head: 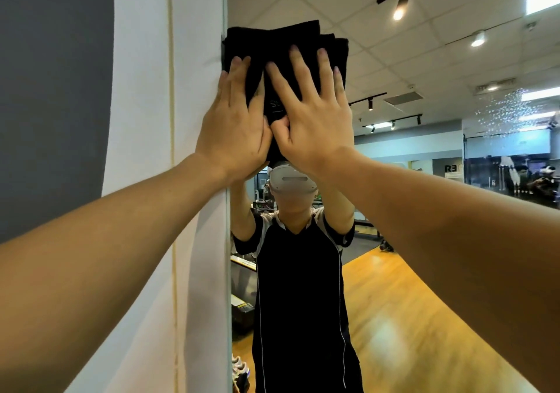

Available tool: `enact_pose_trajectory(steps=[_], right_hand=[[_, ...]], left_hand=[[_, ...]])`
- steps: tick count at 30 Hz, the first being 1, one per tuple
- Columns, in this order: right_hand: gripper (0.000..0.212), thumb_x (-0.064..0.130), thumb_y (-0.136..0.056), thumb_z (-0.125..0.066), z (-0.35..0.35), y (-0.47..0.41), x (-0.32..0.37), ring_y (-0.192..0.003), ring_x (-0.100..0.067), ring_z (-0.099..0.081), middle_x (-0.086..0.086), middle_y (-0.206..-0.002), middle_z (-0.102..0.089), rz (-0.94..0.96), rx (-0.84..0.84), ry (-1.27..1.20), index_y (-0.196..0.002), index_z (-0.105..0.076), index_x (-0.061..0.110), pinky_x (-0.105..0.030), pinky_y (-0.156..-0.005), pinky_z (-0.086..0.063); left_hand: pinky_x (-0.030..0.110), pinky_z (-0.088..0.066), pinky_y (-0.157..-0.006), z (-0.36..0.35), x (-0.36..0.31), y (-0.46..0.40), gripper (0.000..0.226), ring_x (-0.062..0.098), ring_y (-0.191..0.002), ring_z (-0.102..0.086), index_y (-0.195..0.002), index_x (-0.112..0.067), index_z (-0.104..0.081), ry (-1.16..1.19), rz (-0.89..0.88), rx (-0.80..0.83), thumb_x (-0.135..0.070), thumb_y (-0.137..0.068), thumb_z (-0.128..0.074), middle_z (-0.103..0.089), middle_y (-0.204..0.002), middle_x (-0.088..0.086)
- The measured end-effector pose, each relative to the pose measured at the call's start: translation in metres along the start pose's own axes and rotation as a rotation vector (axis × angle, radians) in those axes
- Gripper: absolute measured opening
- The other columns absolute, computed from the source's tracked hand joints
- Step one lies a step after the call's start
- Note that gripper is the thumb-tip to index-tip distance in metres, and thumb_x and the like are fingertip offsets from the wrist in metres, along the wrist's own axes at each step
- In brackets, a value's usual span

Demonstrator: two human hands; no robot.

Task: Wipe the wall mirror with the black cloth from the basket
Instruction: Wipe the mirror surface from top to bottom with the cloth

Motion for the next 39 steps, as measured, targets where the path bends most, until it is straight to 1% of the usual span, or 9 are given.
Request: enact_pose_trajectory(steps=[4,6,14,17,20,28,32,34,39], right_hand=[[0.075,0.047,-0.090,-0.027,0.005,0.007,-0.025,-0.155,-0.044,-0.009,-0.011,-0.170,-0.017,0.003,-0.008,0.019,-0.162,-0.026,0.026,-0.058,-0.125,-0.013],[0.075,0.047,-0.090,-0.027,0.008,0.013,-0.038,-0.155,-0.044,-0.009,-0.011,-0.170,-0.016,-0.008,-0.007,0.024,-0.162,-0.025,0.025,-0.057,-0.125,-0.012],[0.072,0.043,-0.092,-0.033,0.024,0.040,-0.114,-0.155,-0.043,-0.010,-0.011,-0.170,-0.018,-0.017,-0.010,0.037,-0.162,-0.027,0.025,-0.056,-0.126,-0.012],[0.072,0.041,-0.092,-0.036,0.030,0.049,-0.142,-0.155,-0.043,-0.010,-0.011,-0.169,-0.018,-0.016,-0.015,0.036,-0.161,-0.027,0.025,-0.055,-0.126,-0.012],[0.072,0.039,-0.092,-0.037,0.036,0.055,-0.171,-0.155,-0.043,-0.009,-0.011,-0.170,-0.018,-0.023,-0.016,0.036,-0.162,-0.027,0.024,-0.056,-0.126,-0.013],[0.073,0.037,-0.091,-0.040,0.051,0.074,-0.248,-0.155,-0.043,-0.011,-0.011,-0.169,-0.019,-0.025,-0.019,0.056,-0.161,-0.028,0.024,-0.057,-0.125,-0.015],[0.073,0.037,-0.090,-0.039,0.058,0.082,-0.278,-0.155,-0.044,-0.012,-0.012,-0.168,-0.021,-0.009,-0.032,0.039,-0.161,-0.030,0.023,-0.057,-0.125,-0.016],[0.073,0.038,-0.090,-0.037,0.059,0.087,-0.290,-0.155,-0.043,-0.012,-0.012,-0.169,-0.021,-0.007,-0.028,0.044,-0.161,-0.030,0.023,-0.057,-0.125,-0.016],[0.073,0.038,-0.091,-0.040,0.066,0.099,-0.325,-0.155,-0.043,-0.011,-0.012,-0.169,-0.019,-0.014,-0.016,0.064,-0.161,-0.027,0.022,-0.056,-0.125,-0.015]], left_hand=[[0.055,-0.036,-0.116,-0.010,-0.024,-0.006,0.068,0.045,-0.152,-0.015,-0.160,-0.004,-0.018,0.032,-0.005,-0.024,-0.026,-0.101,-0.046,-0.011,-0.165,0.027],[0.056,-0.036,-0.115,-0.013,-0.039,-0.010,0.069,0.047,-0.151,-0.017,-0.159,-0.002,-0.019,0.029,-0.029,-0.041,-0.026,-0.100,-0.045,-0.013,-0.164,0.030],[0.053,-0.027,-0.123,-0.039,-0.111,-0.030,0.069,0.044,-0.154,-0.009,-0.159,-0.003,-0.019,0.047,-0.083,-0.046,-0.031,-0.098,-0.037,-0.014,-0.164,0.028],[0.055,-0.021,-0.125,-0.044,-0.142,-0.037,0.071,0.044,-0.154,-0.007,-0.159,-0.004,-0.018,0.047,-0.102,-0.043,-0.036,-0.096,-0.027,-0.013,-0.164,0.029],[0.053,-0.018,-0.126,-0.048,-0.169,-0.047,0.072,0.044,-0.154,-0.006,-0.160,-0.005,-0.017,0.043,-0.112,-0.035,-0.037,-0.095,-0.022,-0.012,-0.165,0.029],[0.054,-0.016,-0.126,-0.064,-0.246,-0.073,0.073,0.045,-0.154,-0.007,-0.159,-0.003,-0.019,0.027,-0.130,-0.044,-0.040,-0.097,-0.020,-0.013,-0.164,0.030],[0.054,-0.015,-0.126,-0.072,-0.275,-0.082,0.072,0.046,-0.154,-0.007,-0.160,-0.002,-0.016,-0.003,-0.129,-0.049,-0.041,-0.099,-0.020,-0.013,-0.164,0.031],[0.054,-0.016,-0.126,-0.076,-0.288,-0.083,0.073,0.045,-0.154,-0.007,-0.160,-0.002,-0.016,-0.005,-0.126,-0.054,-0.041,-0.098,-0.020,-0.014,-0.164,0.031],[0.056,-0.029,-0.121,-0.080,-0.323,-0.092,0.072,0.046,-0.154,-0.009,-0.159,-0.002,-0.021,0.060,-0.146,-0.075,-0.042,-0.098,-0.018,-0.016,-0.164,0.030]])
Point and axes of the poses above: each hand's wrist, its own y-axis away from the middle knuckle, its own z-axis out of the back of the hand, x = y × z, the point moved 8 cm from there along -y, towards the middle knuckle
